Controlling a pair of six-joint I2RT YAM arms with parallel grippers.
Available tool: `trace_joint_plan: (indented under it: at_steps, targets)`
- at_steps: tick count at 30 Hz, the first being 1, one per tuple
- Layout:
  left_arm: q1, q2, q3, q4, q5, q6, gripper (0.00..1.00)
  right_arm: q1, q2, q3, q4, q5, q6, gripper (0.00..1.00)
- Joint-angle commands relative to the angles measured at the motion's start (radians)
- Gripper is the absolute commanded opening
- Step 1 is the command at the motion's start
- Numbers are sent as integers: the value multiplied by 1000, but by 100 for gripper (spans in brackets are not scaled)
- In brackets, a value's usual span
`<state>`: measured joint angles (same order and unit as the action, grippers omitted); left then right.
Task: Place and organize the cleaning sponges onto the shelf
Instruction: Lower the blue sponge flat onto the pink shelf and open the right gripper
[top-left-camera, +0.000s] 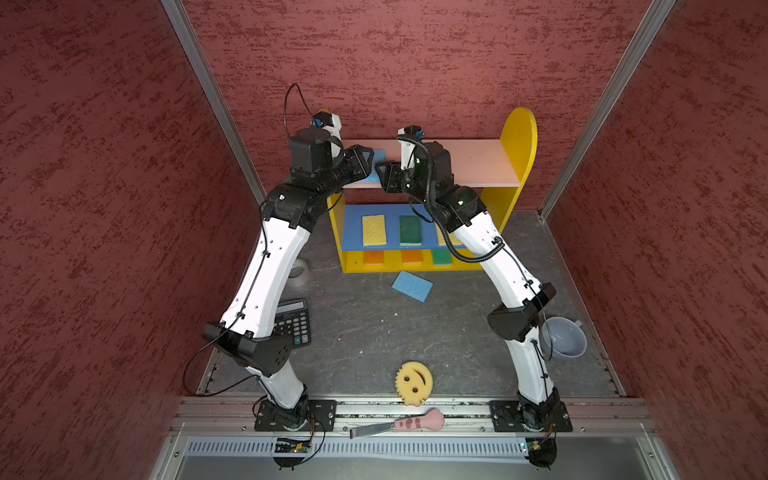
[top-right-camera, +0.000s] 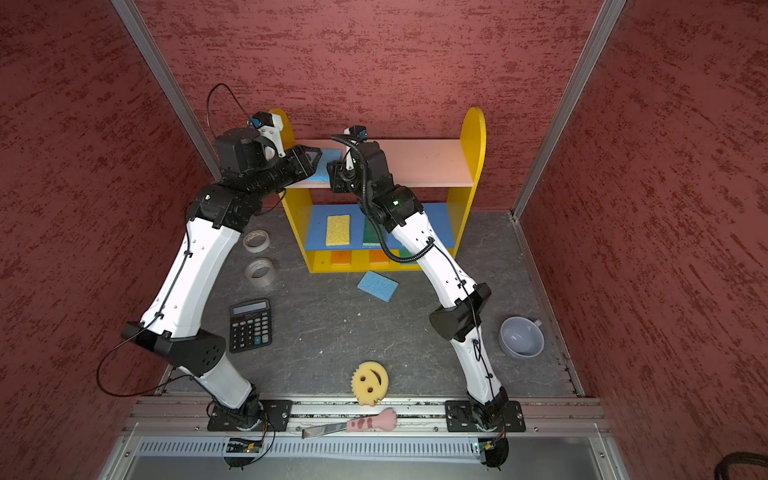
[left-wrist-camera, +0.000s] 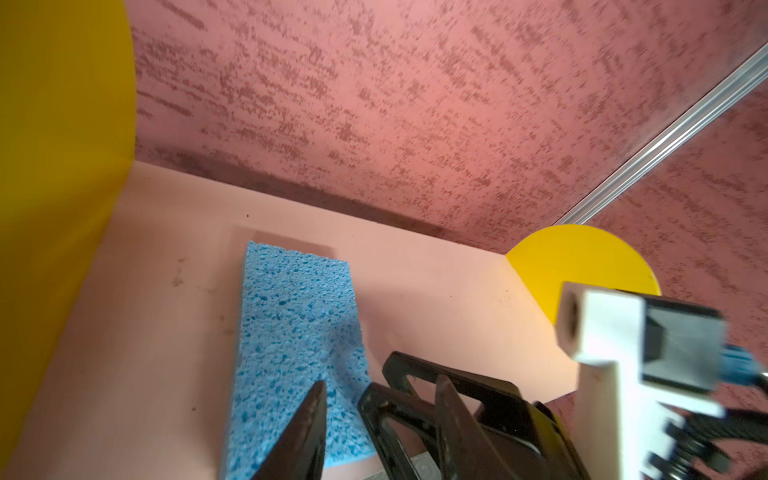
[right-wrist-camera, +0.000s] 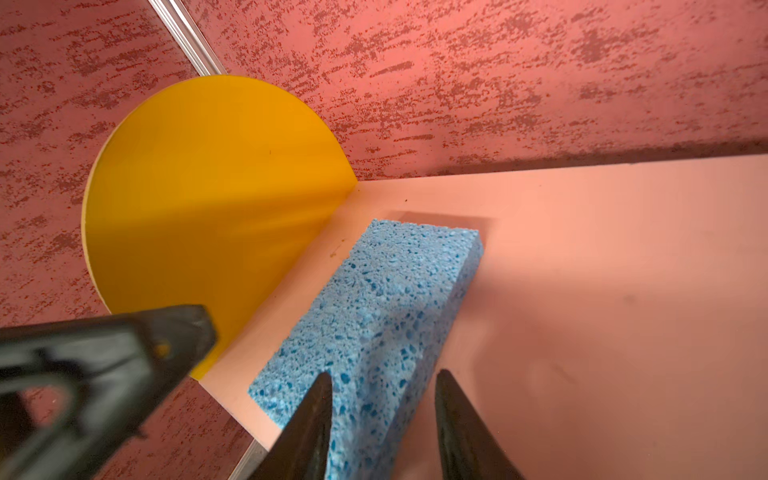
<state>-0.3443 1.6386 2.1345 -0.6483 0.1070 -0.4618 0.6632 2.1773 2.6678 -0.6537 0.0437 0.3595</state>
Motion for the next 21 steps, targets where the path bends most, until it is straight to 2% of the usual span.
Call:
trace_joint_plan:
  at_steps: [1,7,9,12,15,21]
  targets:
    - [-10,-90,-63,58,4,25,43,-5,-77,-23,-16,-33,-32,42]
    - [-7,-162,-187,72,-50,40,43,7,-162,-134,10,-53,-59,40]
    - [-4,-164,-206,72,-54,38,43,13,-182,-163,12,-63,-59,32]
    - [4,-159,-222,78,-52,28,43,24,-196,-187,-2,-73,-56,12]
    - [9,-147,-224,83,-40,17,43,37,-197,-193,-21,-87,-52,2]
    - [14,-122,-204,78,-41,11,43,49,-171,-197,-33,-153,-21,0]
